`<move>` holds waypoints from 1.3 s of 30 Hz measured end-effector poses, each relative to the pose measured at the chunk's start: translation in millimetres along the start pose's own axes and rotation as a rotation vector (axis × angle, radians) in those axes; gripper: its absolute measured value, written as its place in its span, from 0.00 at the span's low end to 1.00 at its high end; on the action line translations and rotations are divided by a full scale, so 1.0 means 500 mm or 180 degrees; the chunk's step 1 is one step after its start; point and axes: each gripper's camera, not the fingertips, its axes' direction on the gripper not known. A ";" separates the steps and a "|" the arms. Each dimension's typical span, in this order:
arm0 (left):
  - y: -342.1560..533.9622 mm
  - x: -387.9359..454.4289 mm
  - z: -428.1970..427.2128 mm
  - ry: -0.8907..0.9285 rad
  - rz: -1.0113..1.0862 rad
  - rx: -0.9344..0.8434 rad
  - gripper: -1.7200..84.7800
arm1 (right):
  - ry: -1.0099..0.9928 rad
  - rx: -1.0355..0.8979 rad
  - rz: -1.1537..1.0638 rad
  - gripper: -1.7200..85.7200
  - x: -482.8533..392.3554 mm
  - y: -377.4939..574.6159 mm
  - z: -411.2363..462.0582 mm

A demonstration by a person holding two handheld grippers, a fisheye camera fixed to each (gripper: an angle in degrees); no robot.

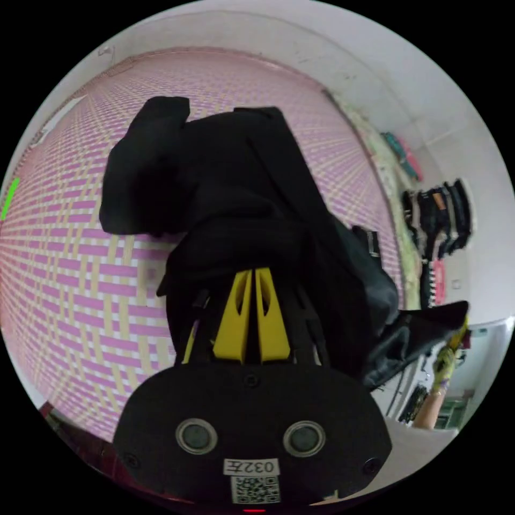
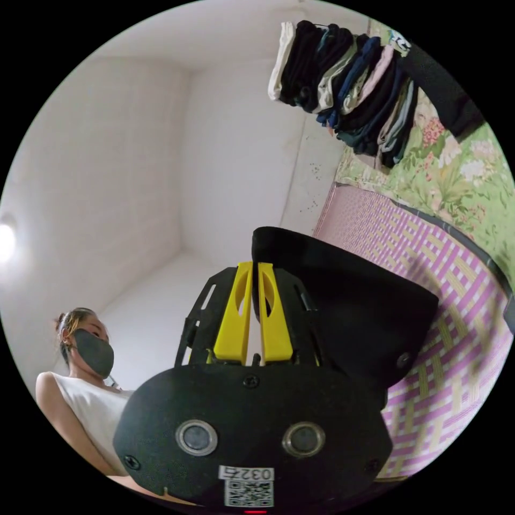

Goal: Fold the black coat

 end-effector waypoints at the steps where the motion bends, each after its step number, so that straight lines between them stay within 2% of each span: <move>1: 0.033 -0.006 -0.020 0.0343 0.0031 0.0096 0.02 | -0.0003 0.0047 0.0058 0.01 0.005 0.004 -0.028; 2: 0.077 -0.009 -0.037 0.0747 0.0171 0.0125 0.03 | -0.0016 0.0099 0.0108 0.01 0.010 0.010 -0.057; 4: 0.161 0.011 -0.068 0.1029 0.0494 0.0237 0.07 | -0.0017 0.0143 0.0160 0.01 0.013 0.019 -0.096; 10: 0.346 0.215 -0.055 0.0195 0.1208 -0.0156 0.18 | -0.0021 0.0144 0.0229 0.01 0.004 0.010 -0.142; 14: 0.377 0.301 0.033 -0.0609 0.1306 -0.0532 0.16 | 0.0004 -0.0165 0.0142 0.01 -0.011 -0.034 -0.079; 16: 0.374 0.302 0.048 -0.0722 0.1205 -0.0514 0.14 | -0.0011 -0.0224 0.0099 0.01 -0.030 -0.040 -0.053; 22: 0.348 0.190 0.008 0.0232 0.0565 -0.0104 0.03 | 0.0036 -0.0085 -0.0001 0.01 -0.098 -0.011 -0.049; 26: 0.408 0.055 -0.073 0.1123 0.0575 0.0200 0.02 | 0.0302 0.0252 -0.0031 0.01 -0.157 0.045 -0.111; 28: 0.465 -0.014 -0.113 0.1336 0.0618 0.0375 0.01 | 0.0488 0.0376 -0.0017 0.01 -0.176 0.072 -0.139; 31: 0.573 -0.145 -0.132 0.1377 0.0402 0.0449 0.01 | 0.0804 0.0597 0.0041 0.01 -0.196 0.117 -0.185; 34: 0.655 -0.268 -0.067 0.1171 -0.0259 0.0046 0.01 | 0.1142 0.0777 0.0175 0.01 -0.196 0.159 -0.220; 39: 0.717 -0.305 0.005 0.1133 -0.0449 0.0004 0.02 | 0.1470 0.0858 0.0468 0.01 -0.161 0.202 -0.244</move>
